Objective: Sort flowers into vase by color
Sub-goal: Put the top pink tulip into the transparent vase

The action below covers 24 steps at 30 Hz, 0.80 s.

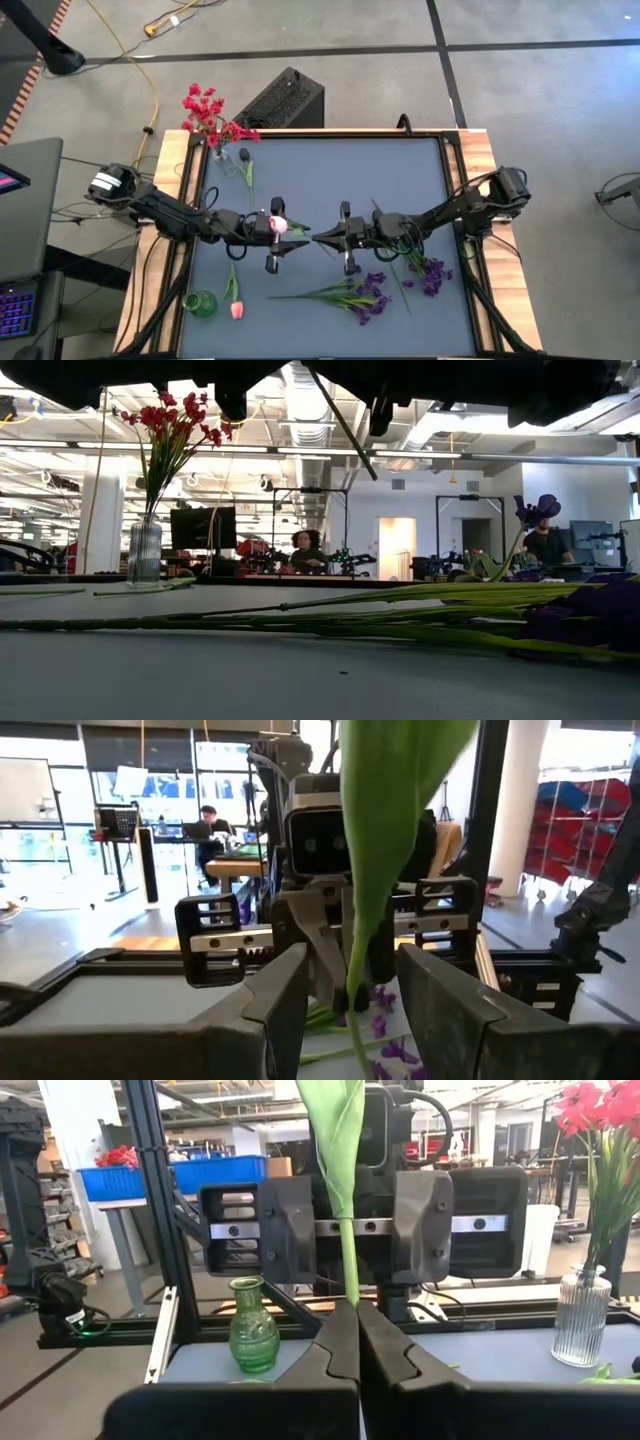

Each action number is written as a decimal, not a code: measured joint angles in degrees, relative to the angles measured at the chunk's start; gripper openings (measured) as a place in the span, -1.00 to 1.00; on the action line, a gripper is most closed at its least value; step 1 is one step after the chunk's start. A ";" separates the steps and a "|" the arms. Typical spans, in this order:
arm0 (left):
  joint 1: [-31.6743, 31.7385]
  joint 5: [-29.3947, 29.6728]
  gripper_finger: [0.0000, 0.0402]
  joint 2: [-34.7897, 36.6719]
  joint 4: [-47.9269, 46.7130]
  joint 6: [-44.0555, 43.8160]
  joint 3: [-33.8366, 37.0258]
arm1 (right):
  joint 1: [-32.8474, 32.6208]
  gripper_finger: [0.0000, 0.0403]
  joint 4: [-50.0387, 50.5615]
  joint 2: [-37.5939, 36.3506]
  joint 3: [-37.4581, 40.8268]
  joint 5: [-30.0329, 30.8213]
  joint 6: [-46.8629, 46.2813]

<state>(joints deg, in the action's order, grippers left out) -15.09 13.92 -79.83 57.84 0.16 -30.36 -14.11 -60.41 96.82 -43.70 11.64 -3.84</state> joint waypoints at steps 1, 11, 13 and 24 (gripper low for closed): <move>0.00 -0.18 -0.28 0.00 -0.03 -0.03 -0.01 | 0.04 -0.92 0.05 0.00 0.00 0.00 -0.02; 0.00 -1.28 -0.34 0.00 0.67 -0.17 -0.01 | 0.81 -0.92 0.12 -0.02 0.00 0.00 -0.15; 0.08 -1.30 -0.39 0.00 0.63 -0.07 -0.01 | 0.79 -0.92 0.14 -0.02 0.00 0.00 -0.17; 0.63 -1.31 -0.90 0.00 0.63 0.50 -0.01 | 0.76 -0.71 0.10 -0.07 0.00 -0.02 -0.24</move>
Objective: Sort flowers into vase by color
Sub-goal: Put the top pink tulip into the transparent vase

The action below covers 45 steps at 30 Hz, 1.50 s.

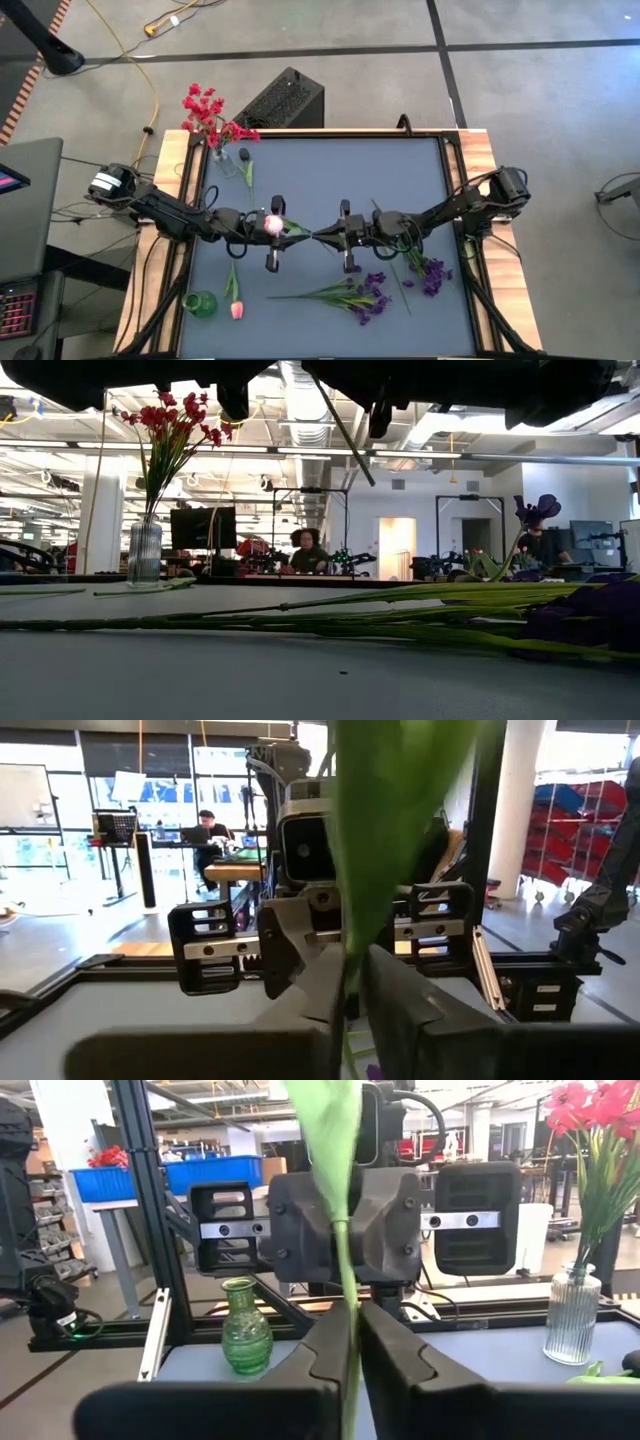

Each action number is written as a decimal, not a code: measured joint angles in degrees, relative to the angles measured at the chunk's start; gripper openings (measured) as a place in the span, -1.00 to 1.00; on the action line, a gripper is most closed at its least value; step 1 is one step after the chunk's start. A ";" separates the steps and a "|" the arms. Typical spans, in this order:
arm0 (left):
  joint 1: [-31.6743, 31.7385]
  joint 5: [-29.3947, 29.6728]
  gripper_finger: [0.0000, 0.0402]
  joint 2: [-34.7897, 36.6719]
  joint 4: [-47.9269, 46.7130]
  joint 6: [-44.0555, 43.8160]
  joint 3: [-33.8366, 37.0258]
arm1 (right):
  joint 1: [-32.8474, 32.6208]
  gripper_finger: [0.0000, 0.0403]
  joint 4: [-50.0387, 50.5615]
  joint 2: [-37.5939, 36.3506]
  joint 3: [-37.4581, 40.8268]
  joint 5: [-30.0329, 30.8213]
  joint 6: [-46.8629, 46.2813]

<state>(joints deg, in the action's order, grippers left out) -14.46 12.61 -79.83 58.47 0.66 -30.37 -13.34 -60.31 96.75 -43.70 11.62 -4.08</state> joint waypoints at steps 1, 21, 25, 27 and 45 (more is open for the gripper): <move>0.00 -0.01 -0.95 0.00 -0.01 0.12 0.00 | 0.00 -0.70 0.00 0.00 0.00 0.00 0.00; 0.98 3.55 -1.00 9.40 -18.28 0.96 0.00 | 0.06 0.24 12.26 -4.71 -0.02 0.15 0.94; 0.94 7.54 -1.00 19.39 -29.51 1.38 0.00 | 0.09 0.34 21.34 -8.33 -0.04 0.20 -0.99; 0.94 8.66 -1.00 24.77 -35.02 0.86 0.00 | 0.09 0.34 24.09 -9.33 -0.04 0.22 -1.86; 0.96 42.13 -1.00 46.98 -64.21 8.43 0.02 | 0.87 0.34 30.15 -9.31 -0.04 0.66 -1.14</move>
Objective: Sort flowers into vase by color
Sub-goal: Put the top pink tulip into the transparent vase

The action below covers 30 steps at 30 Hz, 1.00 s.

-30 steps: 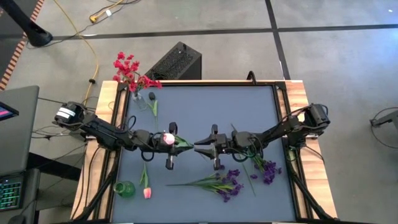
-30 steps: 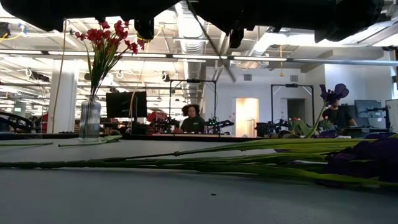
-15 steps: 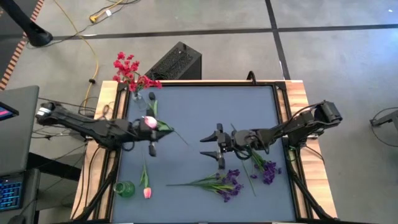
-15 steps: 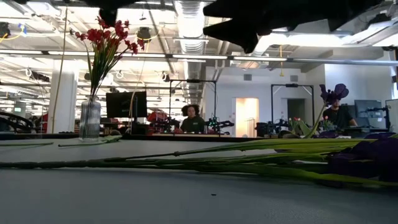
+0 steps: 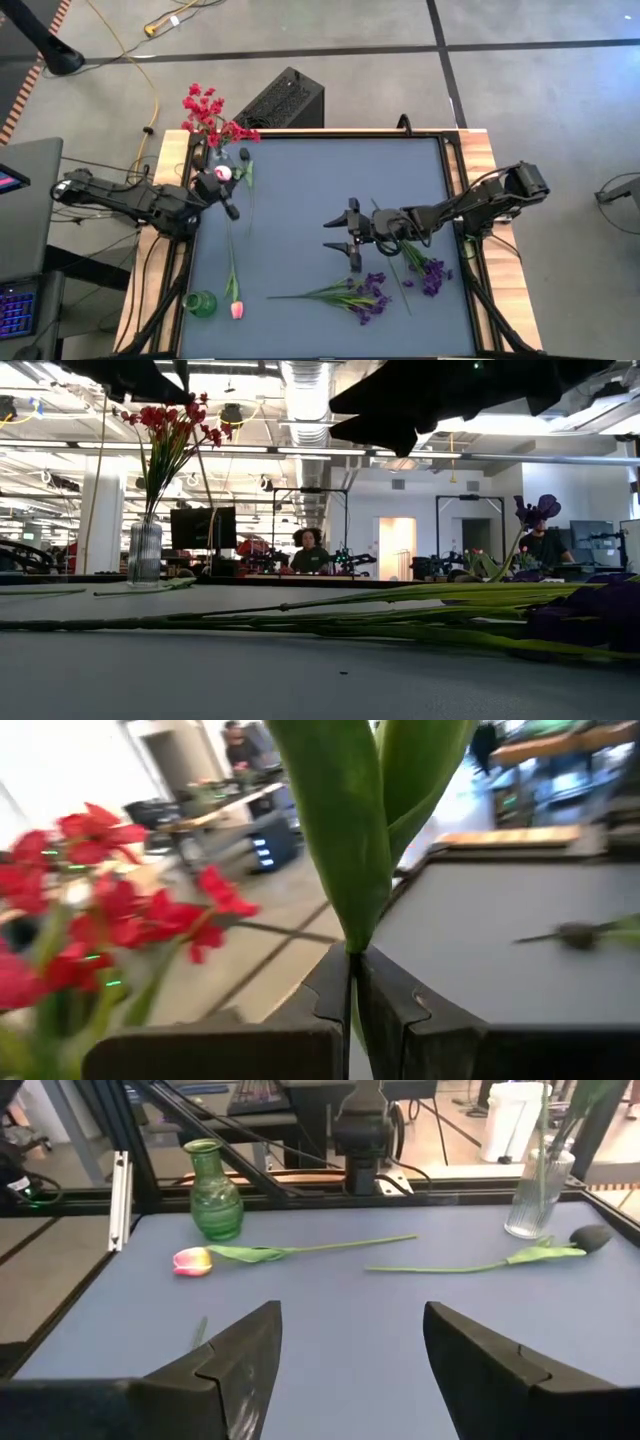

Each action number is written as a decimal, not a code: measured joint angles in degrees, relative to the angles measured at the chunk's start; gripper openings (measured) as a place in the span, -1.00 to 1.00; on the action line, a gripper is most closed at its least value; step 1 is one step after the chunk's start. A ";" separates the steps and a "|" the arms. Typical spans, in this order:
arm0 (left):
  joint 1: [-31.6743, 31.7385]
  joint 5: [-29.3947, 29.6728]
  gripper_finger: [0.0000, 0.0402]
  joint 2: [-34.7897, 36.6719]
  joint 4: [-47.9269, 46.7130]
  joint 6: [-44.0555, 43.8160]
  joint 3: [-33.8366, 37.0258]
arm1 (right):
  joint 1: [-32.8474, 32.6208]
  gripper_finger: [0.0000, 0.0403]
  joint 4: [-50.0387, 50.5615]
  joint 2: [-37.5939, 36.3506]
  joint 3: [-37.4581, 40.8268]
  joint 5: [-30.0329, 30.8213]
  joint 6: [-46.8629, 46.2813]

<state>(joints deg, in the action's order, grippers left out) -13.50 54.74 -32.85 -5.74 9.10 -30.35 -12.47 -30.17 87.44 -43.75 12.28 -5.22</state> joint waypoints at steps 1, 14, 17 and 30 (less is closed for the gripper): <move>0.00 1.13 -1.00 -0.01 -0.13 0.80 0.00 | 0.17 0.34 -0.02 0.00 0.00 -0.01 0.56; 0.78 10.67 -1.00 0.54 -16.33 -2.20 -6.85 | 1.44 0.34 4.46 0.02 0.02 -0.07 1.91; 3.57 11.69 -1.00 0.56 -21.53 -3.91 -8.40 | 1.77 0.34 4.45 0.02 0.02 -0.09 2.65; 15.12 5.40 -1.00 0.65 -27.23 -5.36 -8.57 | 1.77 0.34 4.46 0.02 0.02 -0.18 3.64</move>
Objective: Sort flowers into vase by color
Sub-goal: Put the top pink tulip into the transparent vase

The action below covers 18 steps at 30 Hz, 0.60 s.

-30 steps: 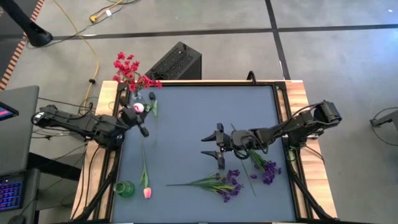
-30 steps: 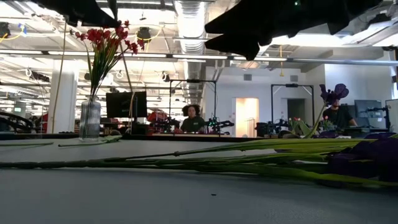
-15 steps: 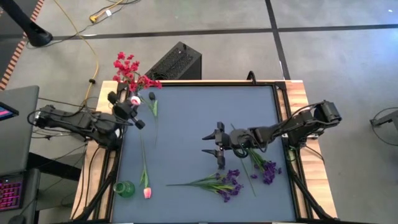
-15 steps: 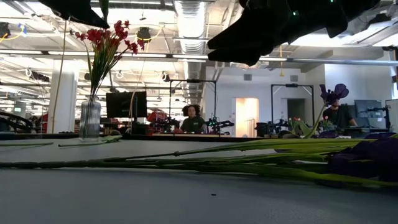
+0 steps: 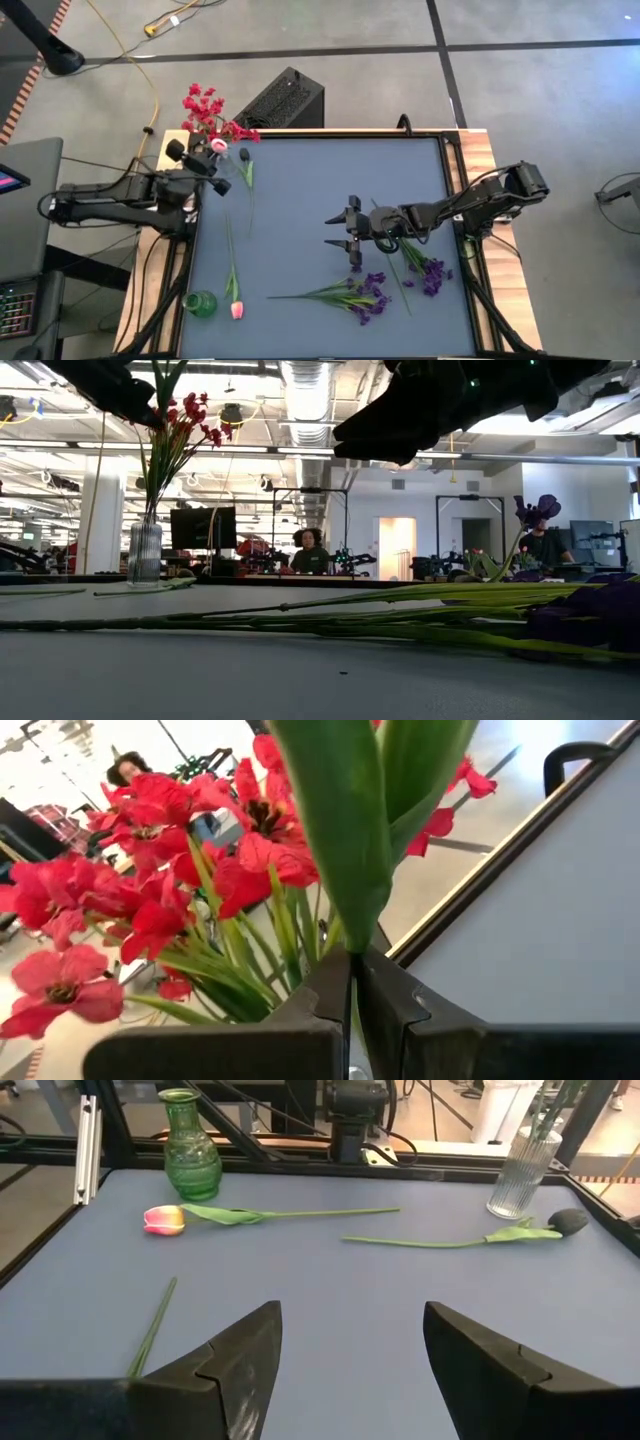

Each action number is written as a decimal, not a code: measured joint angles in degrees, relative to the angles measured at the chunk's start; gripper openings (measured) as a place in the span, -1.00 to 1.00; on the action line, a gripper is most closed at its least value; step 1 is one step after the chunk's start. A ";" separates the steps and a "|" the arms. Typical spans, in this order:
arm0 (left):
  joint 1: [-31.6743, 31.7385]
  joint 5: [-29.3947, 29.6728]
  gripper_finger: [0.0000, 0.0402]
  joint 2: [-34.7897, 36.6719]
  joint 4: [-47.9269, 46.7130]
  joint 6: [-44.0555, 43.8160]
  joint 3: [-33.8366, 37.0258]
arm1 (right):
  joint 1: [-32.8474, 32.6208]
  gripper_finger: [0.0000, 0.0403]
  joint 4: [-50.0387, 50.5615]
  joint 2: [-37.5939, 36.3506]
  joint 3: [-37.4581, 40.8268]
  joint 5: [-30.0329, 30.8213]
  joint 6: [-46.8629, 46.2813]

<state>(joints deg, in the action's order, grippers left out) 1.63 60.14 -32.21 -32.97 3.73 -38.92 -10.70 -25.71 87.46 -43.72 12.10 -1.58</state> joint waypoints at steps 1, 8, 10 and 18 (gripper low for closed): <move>0.09 -0.59 -1.00 0.00 0.35 0.64 0.00 | 0.00 0.34 0.02 0.00 0.00 0.00 0.09; 0.04 -0.62 -1.00 0.00 2.64 6.14 0.00 | 0.00 0.34 0.02 0.00 0.00 -0.02 0.58; 0.04 -0.15 -1.00 0.00 3.45 7.78 0.00 | 0.00 0.34 0.02 0.00 0.00 -0.02 0.58; 0.04 2.08 -1.00 0.00 6.62 13.67 -0.02 | 0.67 0.34 0.02 0.00 0.00 -0.28 0.78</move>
<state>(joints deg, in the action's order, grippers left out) 1.67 62.22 -32.21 -26.35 17.40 -38.94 -10.03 -25.69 87.46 -43.72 11.81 -0.80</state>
